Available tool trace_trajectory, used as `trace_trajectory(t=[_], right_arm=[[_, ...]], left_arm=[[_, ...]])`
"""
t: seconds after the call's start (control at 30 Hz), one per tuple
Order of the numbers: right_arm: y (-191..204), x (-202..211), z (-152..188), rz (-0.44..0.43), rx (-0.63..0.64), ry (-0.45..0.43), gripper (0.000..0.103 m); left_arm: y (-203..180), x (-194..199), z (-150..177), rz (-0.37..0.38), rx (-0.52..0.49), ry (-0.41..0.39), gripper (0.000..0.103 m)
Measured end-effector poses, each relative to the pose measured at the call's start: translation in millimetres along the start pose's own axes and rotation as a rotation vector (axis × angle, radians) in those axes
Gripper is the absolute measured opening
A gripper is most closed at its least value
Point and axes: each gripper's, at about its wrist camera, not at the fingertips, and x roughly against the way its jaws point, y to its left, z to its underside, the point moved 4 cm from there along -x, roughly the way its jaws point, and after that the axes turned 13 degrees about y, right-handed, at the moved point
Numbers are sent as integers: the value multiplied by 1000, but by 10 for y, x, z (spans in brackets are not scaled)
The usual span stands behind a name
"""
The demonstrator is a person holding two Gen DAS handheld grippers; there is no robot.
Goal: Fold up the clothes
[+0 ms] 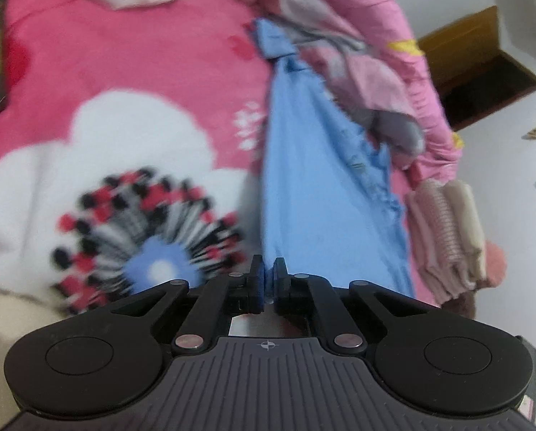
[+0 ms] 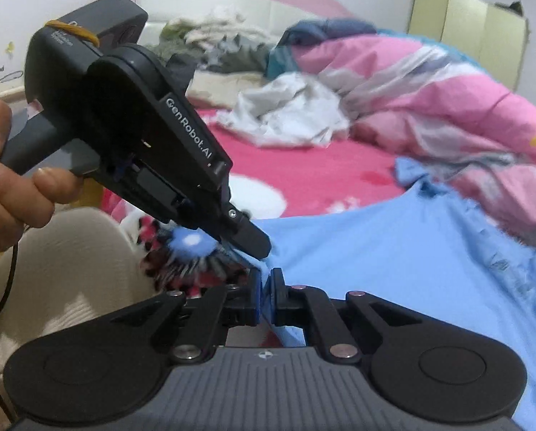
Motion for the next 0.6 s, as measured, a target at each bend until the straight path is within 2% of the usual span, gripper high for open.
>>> trace_trajectory(t=[0.07,0.2,0.3,0.33,0.47,0.6], right_arm=[[32,-104,14,-16,-8,28,6],[25,-151,52,-43,-39,44,17],[-94,-21,93,-130,-129,43,32],[-154,53,133,-146,-167,34,35],[-444,356,329,-180,-327,-3,35],[-867,702,607,-145,-509,-59,35]], left_arm=[[83,-35,10,-19,20,10,2],[112,-47,0,-53,-2,11,4],[-18,19,45,-149,-85,-32,6],[-78,41,65,-191,-117,-52,6],[-272,180,136,-328,-229,-147,9],[-454,249,109,-330,-277,-181,9]])
